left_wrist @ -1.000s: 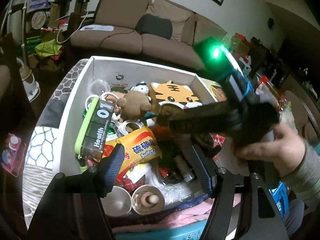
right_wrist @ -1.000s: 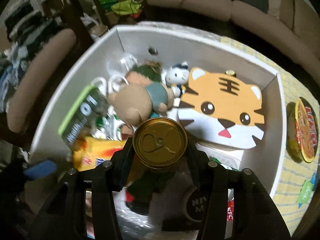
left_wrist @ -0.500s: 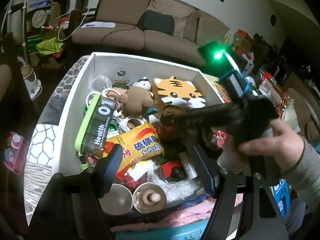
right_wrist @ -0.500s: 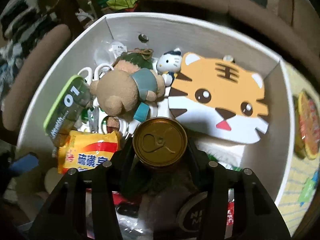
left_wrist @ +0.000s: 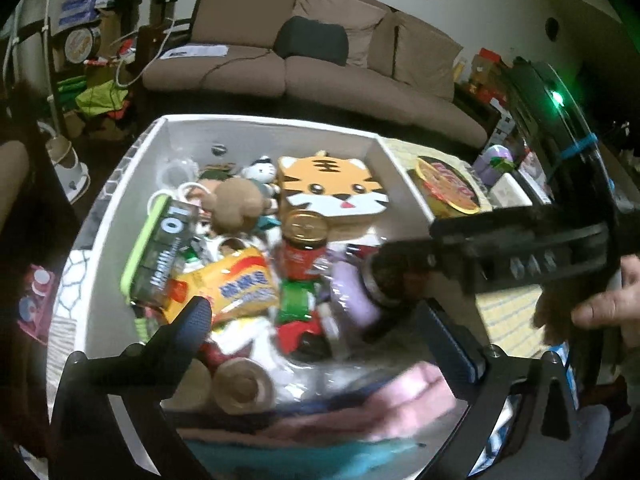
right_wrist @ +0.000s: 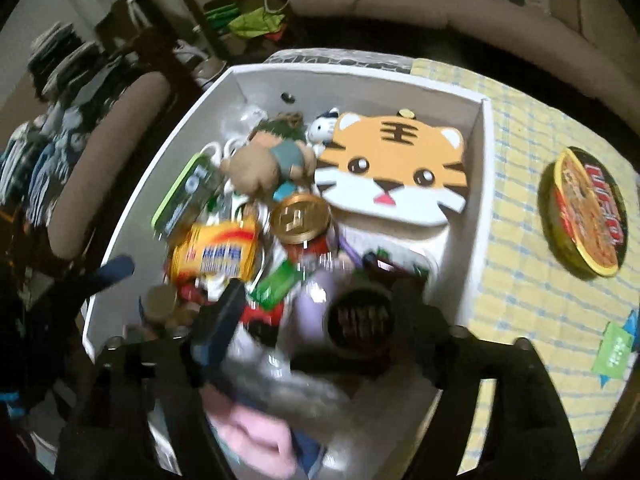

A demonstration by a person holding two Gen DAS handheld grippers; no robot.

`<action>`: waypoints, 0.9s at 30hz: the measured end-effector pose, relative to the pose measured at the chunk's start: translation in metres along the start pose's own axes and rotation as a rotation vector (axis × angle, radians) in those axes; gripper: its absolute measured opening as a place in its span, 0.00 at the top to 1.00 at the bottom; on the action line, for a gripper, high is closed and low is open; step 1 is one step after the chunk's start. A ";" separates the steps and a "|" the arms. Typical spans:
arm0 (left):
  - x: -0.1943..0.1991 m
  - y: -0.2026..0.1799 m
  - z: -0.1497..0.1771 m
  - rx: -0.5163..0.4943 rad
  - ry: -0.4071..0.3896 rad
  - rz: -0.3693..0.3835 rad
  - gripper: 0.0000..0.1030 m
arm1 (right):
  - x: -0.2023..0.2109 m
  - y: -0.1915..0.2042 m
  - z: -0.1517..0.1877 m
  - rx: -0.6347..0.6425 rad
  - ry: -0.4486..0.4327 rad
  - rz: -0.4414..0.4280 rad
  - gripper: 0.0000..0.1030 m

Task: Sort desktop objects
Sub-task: 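Withdraw both tools from the bin back over the table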

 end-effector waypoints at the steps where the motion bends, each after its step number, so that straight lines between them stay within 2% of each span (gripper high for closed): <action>1: 0.003 -0.004 0.000 0.003 0.004 -0.010 0.00 | 0.005 -0.001 0.005 0.005 -0.004 0.001 0.04; 2: 0.007 -0.007 0.000 0.007 0.001 -0.017 0.00 | 0.010 -0.004 0.009 0.014 -0.010 0.004 0.00; 7: 0.031 -0.026 -0.004 0.021 -0.022 -0.033 0.00 | 0.037 -0.023 0.031 0.020 -0.027 -0.011 0.00; 10: 0.037 -0.047 -0.008 0.010 -0.024 0.006 0.00 | 0.057 -0.045 0.042 0.006 -0.040 -0.012 0.00; 19: 0.022 -0.141 -0.039 -0.026 0.001 0.103 0.00 | 0.134 -0.166 0.059 -0.104 -0.100 0.004 0.00; 23: 0.002 -0.184 -0.052 -0.053 0.035 0.102 0.00 | 0.159 -0.221 0.058 -0.171 -0.134 0.003 0.00; 27: -0.027 -0.217 -0.069 -0.088 0.104 0.046 0.00 | 0.174 -0.269 0.055 -0.221 -0.156 0.001 0.00</action>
Point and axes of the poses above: each gripper's, at about its wrist camera, not at the fingertips, and x roughly against the way its jaws point, y to its left, z to its underside, the point moved 4 cm from there along -x, roughly the way its jaws point, and after that the axes turned 15 degrees about -x, right-handed, at the moved point
